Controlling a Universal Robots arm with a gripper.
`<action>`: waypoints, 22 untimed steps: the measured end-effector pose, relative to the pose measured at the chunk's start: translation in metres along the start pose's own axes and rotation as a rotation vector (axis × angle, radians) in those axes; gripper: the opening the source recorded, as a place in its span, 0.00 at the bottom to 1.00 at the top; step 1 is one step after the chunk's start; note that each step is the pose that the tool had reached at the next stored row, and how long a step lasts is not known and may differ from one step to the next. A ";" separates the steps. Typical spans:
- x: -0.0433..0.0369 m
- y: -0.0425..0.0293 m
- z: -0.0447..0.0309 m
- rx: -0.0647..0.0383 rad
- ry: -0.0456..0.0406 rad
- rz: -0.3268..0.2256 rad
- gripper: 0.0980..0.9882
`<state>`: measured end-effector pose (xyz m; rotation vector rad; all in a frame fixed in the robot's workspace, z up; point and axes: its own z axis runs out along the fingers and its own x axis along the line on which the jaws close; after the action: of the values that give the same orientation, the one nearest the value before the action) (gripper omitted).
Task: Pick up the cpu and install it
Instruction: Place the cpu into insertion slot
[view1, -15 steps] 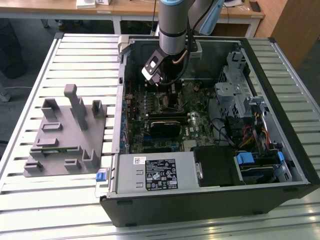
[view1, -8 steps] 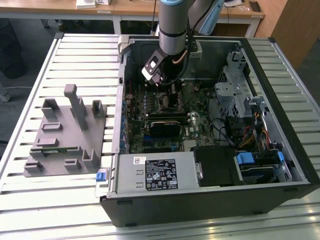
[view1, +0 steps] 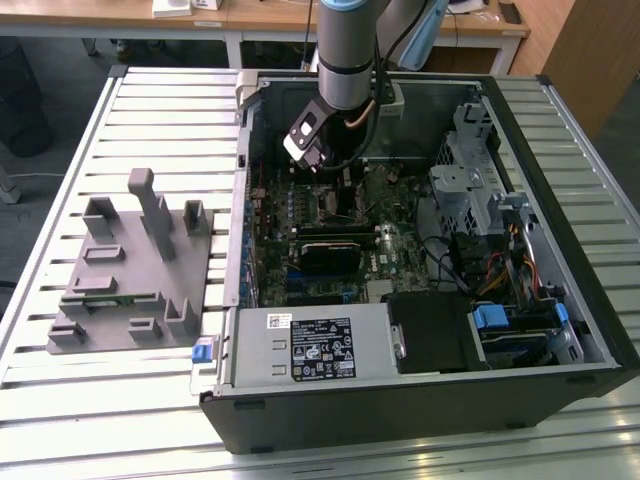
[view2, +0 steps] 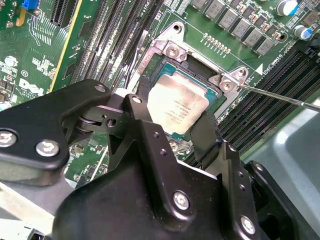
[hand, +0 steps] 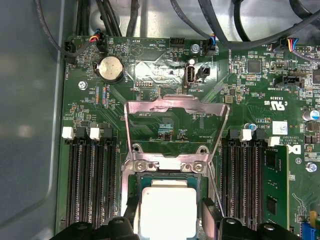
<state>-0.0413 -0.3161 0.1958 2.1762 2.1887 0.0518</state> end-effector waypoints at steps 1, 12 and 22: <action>0.0000 0.0000 0.0000 0.000 0.0000 0.000 0.57; -0.0002 0.0009 -0.0118 0.001 0.0001 0.000 0.35; -0.0003 0.0016 -0.0184 0.004 0.0000 0.000 0.01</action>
<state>-0.0408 -0.3161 0.2143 2.1780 2.1907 0.0478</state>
